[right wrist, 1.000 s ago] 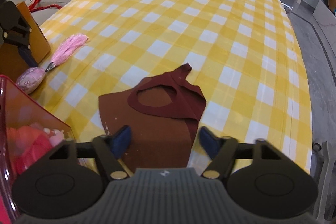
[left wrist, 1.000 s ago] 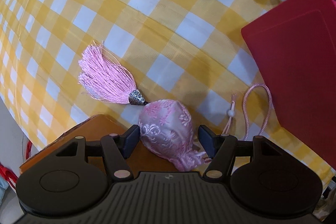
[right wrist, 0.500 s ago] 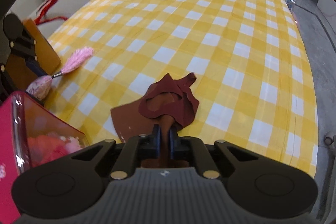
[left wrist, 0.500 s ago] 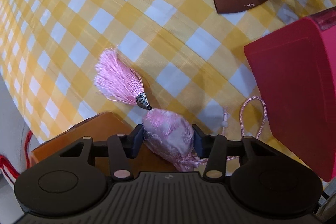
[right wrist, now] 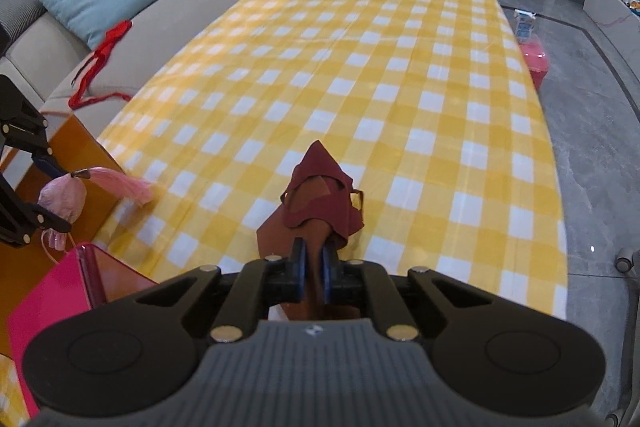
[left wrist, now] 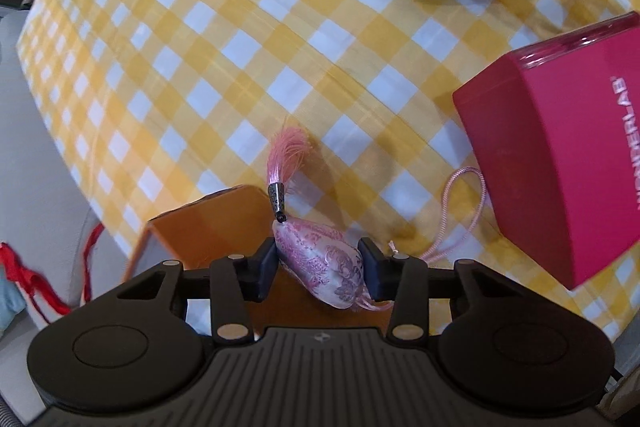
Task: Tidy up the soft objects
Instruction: 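Lift and carry the sachet and maroon cloth with both tools to the orange box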
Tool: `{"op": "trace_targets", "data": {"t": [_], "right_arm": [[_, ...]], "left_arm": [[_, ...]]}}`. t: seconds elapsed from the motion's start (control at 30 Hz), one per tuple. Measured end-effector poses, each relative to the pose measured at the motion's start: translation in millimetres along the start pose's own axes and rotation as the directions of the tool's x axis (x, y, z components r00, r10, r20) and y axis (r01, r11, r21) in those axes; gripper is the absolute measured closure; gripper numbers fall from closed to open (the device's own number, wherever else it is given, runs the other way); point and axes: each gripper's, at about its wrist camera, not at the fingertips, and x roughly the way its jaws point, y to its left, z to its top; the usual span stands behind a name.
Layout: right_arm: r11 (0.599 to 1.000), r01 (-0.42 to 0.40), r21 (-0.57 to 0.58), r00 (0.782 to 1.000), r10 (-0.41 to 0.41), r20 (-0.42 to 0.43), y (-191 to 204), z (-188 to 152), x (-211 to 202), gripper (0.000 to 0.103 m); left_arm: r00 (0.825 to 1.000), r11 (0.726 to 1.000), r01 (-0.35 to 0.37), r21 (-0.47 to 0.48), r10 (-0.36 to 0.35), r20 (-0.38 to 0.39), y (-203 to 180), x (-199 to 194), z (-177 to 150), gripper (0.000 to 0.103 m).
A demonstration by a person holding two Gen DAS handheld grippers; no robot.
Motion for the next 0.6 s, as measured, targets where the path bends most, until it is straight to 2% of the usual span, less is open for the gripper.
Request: {"op": "trace_targets", "data": {"t": [0.3, 0.6], "right_arm": [[1.0, -0.008, 0.007, 0.998, 0.007, 0.067, -1.0, 9.3, -33.2, 0.097], [0.999, -0.034, 0.004, 0.988, 0.033, 0.149, 8.3, 21.5, -71.5, 0.097]], "left_arm": [[0.997, 0.998, -0.065, -0.022, 0.066, 0.042, -3.7, -61.3, -4.9, 0.054], [0.986, 0.987, -0.154, -0.034, 0.156, 0.054, -11.6, -113.6, -15.0, 0.054]]}}
